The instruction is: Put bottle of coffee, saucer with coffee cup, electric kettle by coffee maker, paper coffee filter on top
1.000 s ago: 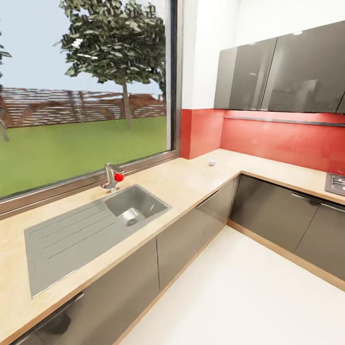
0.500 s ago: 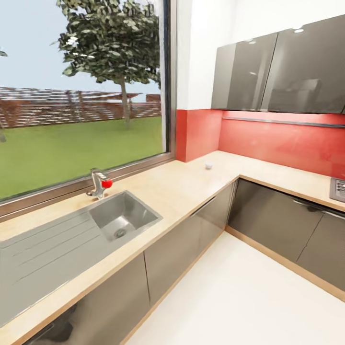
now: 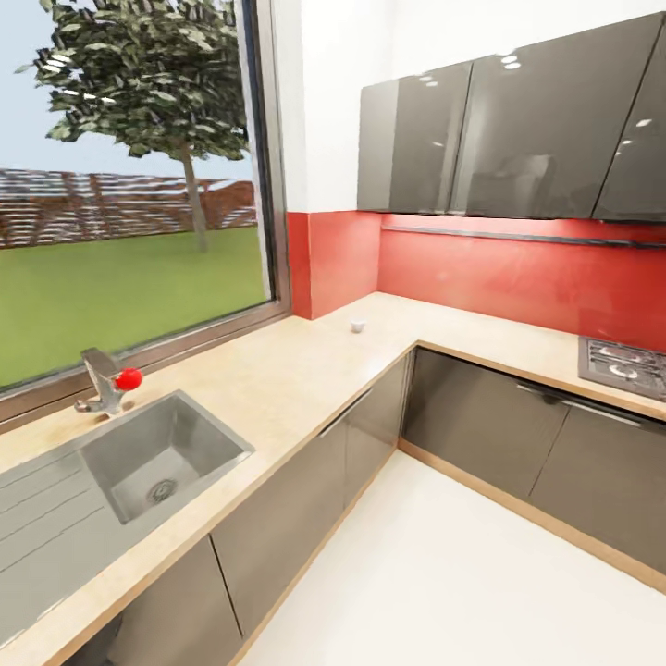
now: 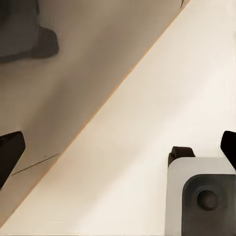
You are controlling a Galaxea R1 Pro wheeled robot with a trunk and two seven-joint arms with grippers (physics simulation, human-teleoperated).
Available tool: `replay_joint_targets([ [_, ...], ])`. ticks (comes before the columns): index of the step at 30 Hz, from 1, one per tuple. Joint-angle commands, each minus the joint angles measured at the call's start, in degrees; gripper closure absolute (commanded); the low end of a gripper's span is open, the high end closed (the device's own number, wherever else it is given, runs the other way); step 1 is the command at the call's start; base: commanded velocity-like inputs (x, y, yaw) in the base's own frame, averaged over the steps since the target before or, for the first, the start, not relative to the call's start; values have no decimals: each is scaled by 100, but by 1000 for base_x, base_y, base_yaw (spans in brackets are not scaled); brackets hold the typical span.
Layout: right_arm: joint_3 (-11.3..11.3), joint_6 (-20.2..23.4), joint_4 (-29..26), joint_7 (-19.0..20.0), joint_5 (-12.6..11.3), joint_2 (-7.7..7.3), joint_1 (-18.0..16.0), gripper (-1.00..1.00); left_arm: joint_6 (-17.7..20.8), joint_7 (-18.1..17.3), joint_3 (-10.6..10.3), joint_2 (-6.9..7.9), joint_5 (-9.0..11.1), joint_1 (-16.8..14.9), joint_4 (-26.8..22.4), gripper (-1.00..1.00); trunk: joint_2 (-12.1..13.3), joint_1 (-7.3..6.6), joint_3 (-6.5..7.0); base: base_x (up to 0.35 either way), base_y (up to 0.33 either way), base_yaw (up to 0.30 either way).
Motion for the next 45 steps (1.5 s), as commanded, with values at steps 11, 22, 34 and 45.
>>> replay_joint_targets([
  [11, -17, -24, 7, -2, -47, 3, -7, -100, -26, -28, 49, -2, -42, -4, 1, -100, -12, 6, -13, 281, -166, -77],
  [22, -17, -24, 7, 3, -47, 3, -7, -100, -26, -28, 49, -8, -42, -4, 3, -100, -12, 6, -13, 247, -188, -1],
  [34, -17, -24, 7, 0, -47, 4, -8, -100, -26, -28, 49, -8, -42, -4, 10, -100, -12, 6, -13, 82, -265, 0],
  [45, -17, -24, 7, -1, -47, 6, -7, -100, 50, -18, 46, -172, -637, -4, 23, -100, -12, 6, -13, 2, -278, 0],
])
